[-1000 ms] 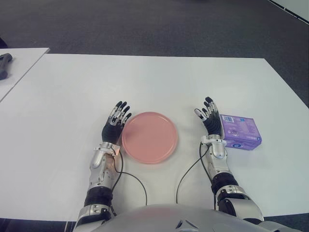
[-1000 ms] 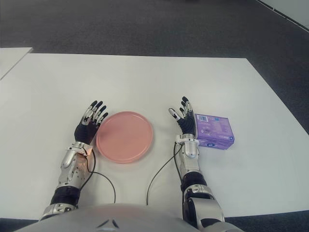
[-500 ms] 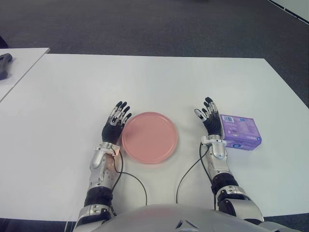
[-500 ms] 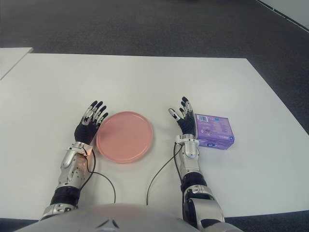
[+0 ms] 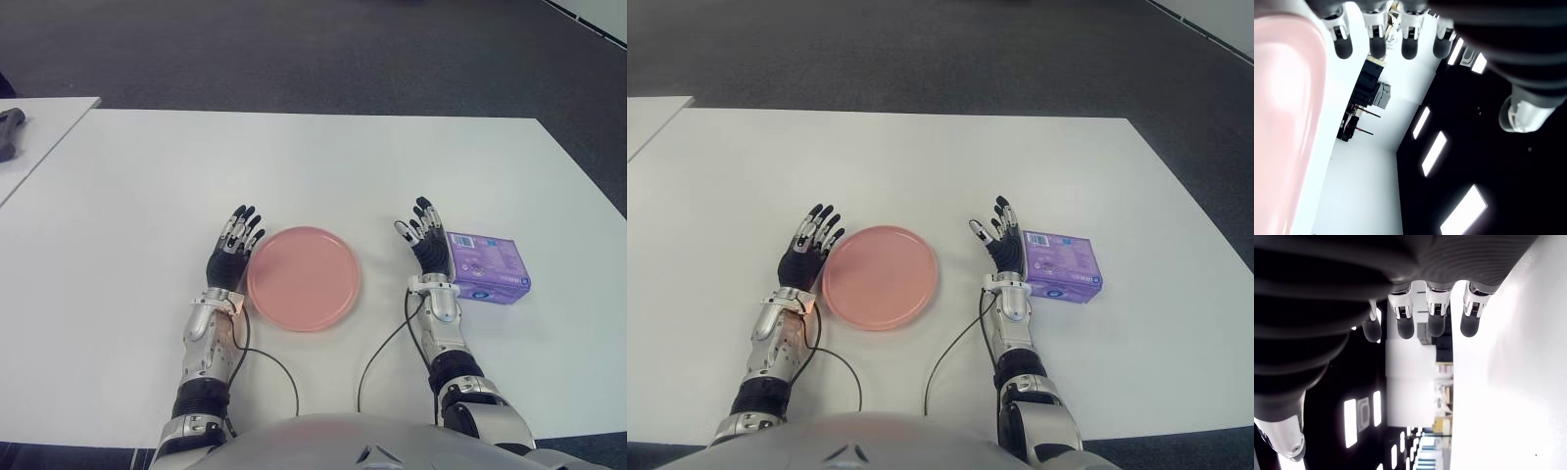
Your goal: Put the tissue paper into the plate.
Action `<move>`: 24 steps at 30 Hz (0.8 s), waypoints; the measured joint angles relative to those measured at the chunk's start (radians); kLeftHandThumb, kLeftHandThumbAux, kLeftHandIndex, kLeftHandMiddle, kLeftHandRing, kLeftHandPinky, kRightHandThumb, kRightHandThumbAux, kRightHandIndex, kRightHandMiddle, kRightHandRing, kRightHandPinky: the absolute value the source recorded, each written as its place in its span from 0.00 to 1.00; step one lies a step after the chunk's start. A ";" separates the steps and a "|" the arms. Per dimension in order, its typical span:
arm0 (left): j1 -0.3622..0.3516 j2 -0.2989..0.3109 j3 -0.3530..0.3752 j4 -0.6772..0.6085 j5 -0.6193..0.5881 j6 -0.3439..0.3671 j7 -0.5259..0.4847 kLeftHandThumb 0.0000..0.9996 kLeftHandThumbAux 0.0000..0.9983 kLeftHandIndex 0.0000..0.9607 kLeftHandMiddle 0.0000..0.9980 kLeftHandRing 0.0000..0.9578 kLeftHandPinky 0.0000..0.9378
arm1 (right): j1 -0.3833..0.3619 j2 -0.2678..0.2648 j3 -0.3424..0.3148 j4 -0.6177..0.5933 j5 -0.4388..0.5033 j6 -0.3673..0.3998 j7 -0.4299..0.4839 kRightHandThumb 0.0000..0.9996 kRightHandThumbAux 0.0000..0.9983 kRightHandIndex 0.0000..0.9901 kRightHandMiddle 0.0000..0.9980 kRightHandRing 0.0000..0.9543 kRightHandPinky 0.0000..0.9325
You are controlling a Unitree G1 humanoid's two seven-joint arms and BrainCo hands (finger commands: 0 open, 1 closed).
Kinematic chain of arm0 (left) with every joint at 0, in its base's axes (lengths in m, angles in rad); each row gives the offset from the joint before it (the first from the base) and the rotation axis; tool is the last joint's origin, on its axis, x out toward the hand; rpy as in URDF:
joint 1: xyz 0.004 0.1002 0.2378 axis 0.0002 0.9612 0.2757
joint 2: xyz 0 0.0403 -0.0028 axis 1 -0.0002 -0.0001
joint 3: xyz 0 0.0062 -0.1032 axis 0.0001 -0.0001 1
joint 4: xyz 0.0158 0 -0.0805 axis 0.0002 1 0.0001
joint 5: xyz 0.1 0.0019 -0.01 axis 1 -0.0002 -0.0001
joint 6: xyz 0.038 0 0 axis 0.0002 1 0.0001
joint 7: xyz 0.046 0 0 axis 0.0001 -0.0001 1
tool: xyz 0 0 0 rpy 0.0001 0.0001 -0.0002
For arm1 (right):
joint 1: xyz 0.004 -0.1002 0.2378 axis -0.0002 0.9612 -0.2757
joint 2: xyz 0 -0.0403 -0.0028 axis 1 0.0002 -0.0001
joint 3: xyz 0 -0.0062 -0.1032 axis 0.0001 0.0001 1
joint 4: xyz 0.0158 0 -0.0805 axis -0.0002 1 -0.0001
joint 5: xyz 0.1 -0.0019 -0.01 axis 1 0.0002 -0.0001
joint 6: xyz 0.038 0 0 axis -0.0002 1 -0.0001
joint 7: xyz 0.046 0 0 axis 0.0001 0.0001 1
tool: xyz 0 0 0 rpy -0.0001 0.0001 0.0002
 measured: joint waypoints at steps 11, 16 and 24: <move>-0.023 -0.007 0.000 0.042 0.012 -0.032 0.009 0.02 0.44 0.00 0.00 0.00 0.00 | -0.005 -0.005 -0.008 0.013 0.007 -0.001 0.020 0.24 0.61 0.09 0.06 0.04 0.08; -0.030 -0.011 0.000 0.056 0.014 -0.051 0.009 0.02 0.44 0.00 0.00 0.00 0.00 | -0.008 -0.011 -0.019 0.019 0.010 -0.001 0.031 0.24 0.61 0.09 0.06 0.04 0.08; -0.047 -0.018 -0.001 0.087 0.012 -0.069 0.009 0.03 0.45 0.00 0.00 0.00 0.00 | -0.011 -0.026 -0.038 0.028 0.015 -0.005 0.053 0.24 0.61 0.09 0.06 0.04 0.08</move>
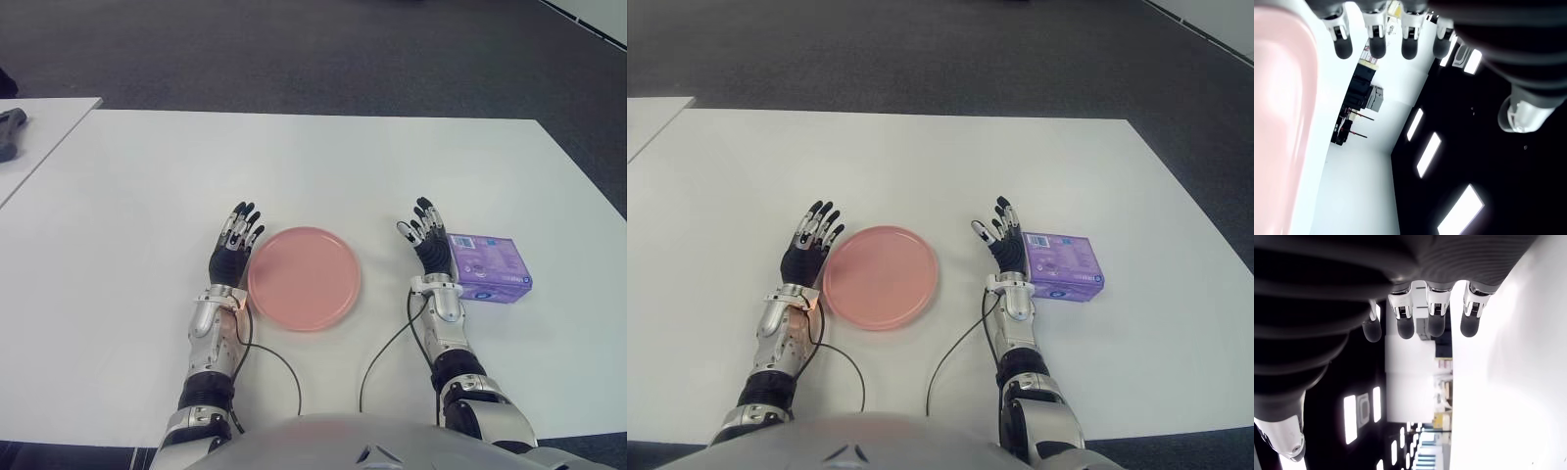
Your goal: Put the tissue paper into the plate.
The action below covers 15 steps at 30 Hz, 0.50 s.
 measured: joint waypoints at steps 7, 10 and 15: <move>-0.002 0.000 -0.002 0.006 0.001 -0.007 0.001 0.02 0.44 0.00 0.00 0.00 0.00 | 0.000 -0.011 -0.010 0.008 0.012 -0.005 0.013 0.24 0.61 0.09 0.06 0.04 0.08; -0.002 0.000 -0.005 0.006 0.003 -0.020 0.002 0.02 0.44 0.00 0.00 0.00 0.00 | 0.000 -0.015 -0.011 0.009 0.015 -0.006 0.018 0.24 0.61 0.09 0.06 0.04 0.08; -0.003 0.000 -0.010 0.020 0.002 -0.053 -0.007 0.01 0.44 0.00 0.00 0.00 0.00 | 0.000 -0.017 -0.015 0.010 0.016 -0.007 0.026 0.24 0.61 0.09 0.06 0.04 0.08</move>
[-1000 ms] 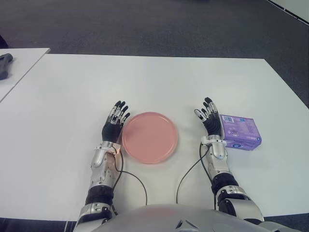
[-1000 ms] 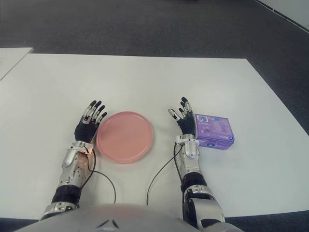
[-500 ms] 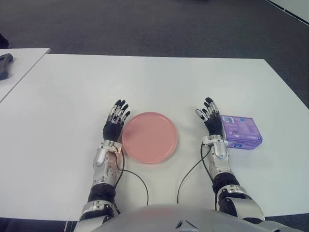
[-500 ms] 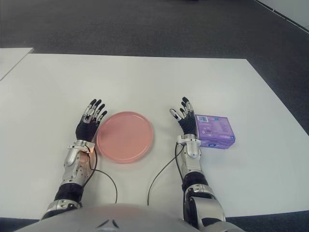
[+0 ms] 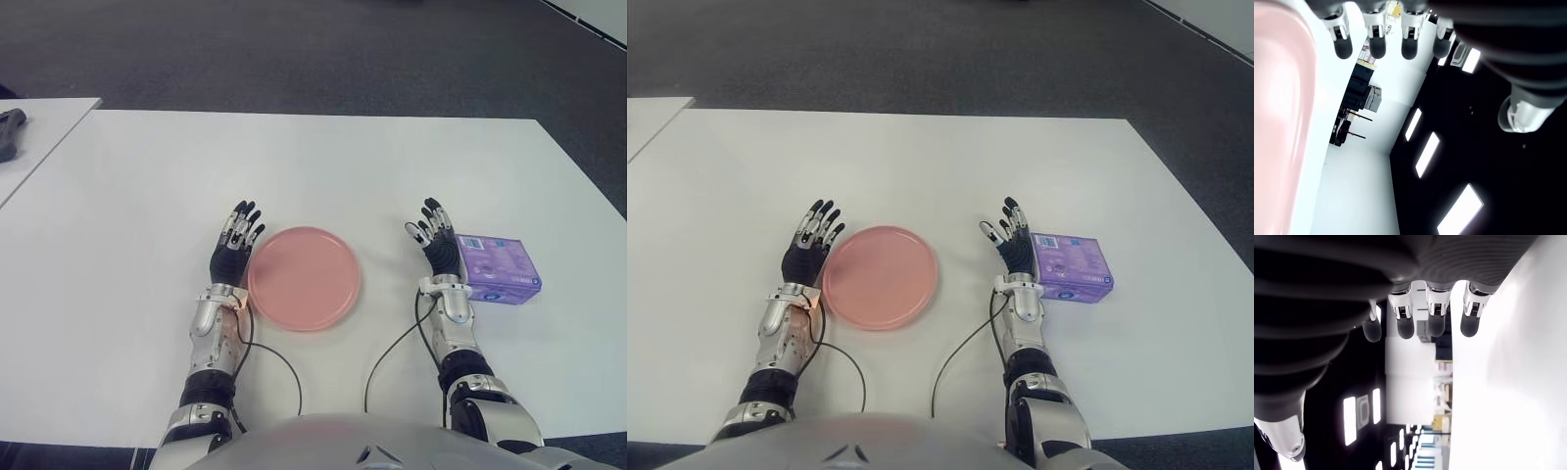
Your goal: Put the tissue paper into the plate.
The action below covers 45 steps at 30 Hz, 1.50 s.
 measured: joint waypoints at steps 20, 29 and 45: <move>-0.049 0.007 -0.029 0.064 0.057 -0.133 0.008 0.00 0.44 0.00 0.00 0.00 0.00 | -0.005 -0.054 0.035 -0.367 -0.062 0.171 0.017 0.21 0.65 0.09 0.06 0.06 0.06; -0.094 0.005 -0.032 0.165 0.150 -0.246 0.098 0.00 0.44 0.00 0.00 0.00 0.00 | -0.085 -0.125 0.069 -0.675 -0.100 0.352 0.031 0.21 0.65 0.09 0.06 0.05 0.05; -0.128 0.000 -0.033 0.214 0.199 -0.293 0.138 0.00 0.45 0.00 0.00 0.00 0.00 | -0.045 -0.124 0.086 -0.717 -0.100 0.426 0.032 0.21 0.65 0.09 0.06 0.05 0.05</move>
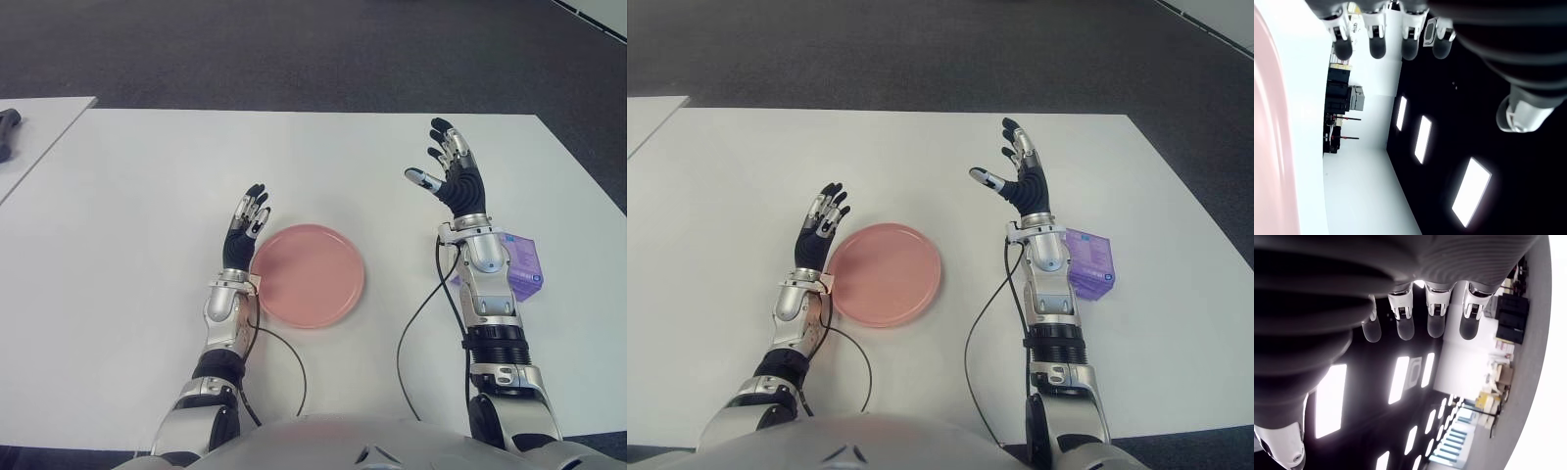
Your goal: Put the tissue paper into the plate.
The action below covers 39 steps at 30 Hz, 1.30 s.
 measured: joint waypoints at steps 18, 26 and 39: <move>-0.019 -0.005 0.003 0.028 -0.001 -0.008 0.010 0.00 0.47 0.00 0.00 0.00 0.00 | 0.000 -0.004 0.003 -0.003 0.001 0.001 0.000 0.21 0.65 0.09 0.06 0.05 0.05; -0.018 -0.005 0.000 0.024 0.007 0.002 0.047 0.00 0.46 0.00 0.00 0.00 0.00 | 0.000 -0.007 0.002 -0.002 0.003 0.001 0.000 0.21 0.65 0.09 0.06 0.05 0.05; -0.016 -0.005 -0.008 0.022 0.007 0.004 0.056 0.00 0.46 0.00 0.00 0.00 0.00 | 0.000 -0.010 0.001 0.000 0.005 0.001 0.002 0.21 0.65 0.09 0.06 0.05 0.05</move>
